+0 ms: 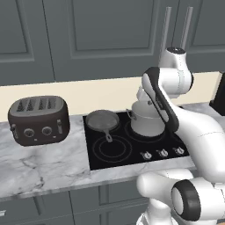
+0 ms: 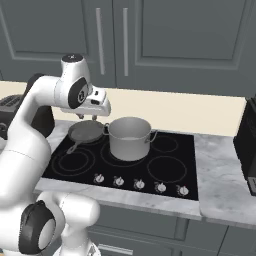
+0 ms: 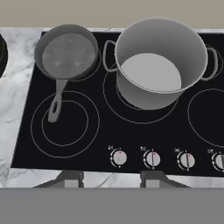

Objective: Move the pot and pan from the stove into the sink.

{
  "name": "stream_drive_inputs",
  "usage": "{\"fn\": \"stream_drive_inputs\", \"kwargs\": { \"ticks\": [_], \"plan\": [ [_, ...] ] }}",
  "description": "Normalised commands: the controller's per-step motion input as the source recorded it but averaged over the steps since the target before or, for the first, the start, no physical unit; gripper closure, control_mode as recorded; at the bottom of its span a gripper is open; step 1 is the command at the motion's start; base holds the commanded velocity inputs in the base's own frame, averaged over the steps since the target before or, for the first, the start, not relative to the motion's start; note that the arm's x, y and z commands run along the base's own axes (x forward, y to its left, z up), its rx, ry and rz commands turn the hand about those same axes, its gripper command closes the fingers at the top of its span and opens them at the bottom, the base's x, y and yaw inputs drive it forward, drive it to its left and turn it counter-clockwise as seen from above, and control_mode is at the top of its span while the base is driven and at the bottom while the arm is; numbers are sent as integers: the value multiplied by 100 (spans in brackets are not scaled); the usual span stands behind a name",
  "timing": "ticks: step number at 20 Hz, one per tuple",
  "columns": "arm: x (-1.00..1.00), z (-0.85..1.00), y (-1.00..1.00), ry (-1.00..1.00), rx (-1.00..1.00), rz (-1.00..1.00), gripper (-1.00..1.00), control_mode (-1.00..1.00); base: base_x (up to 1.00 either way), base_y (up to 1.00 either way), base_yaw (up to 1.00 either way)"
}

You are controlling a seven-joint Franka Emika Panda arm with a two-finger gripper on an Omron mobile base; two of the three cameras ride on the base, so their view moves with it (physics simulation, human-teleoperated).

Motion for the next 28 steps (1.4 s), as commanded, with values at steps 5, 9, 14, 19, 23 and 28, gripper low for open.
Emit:
{"fn": "stream_drive_inputs", "kwargs": {
  "ticks": [5,9,14,19,23,28],
  "plan": [
    [0,0,0,1,0,0,-100,-100,0,0,0],
    [0,0,0,0,0,0,-100,-100,0,0,0],
    [0,0,-5,0,0,-1,-100,-100,0,0,0],
    [-8,-1,-29,0,2,-13,-100,-100,0,0,0],
    [-9,-3,-38,0,4,-22,-100,-100,0,0,0],
    [-6,-4,-32,0,2,-24,-100,-100,0,0,0]
  ]
}}
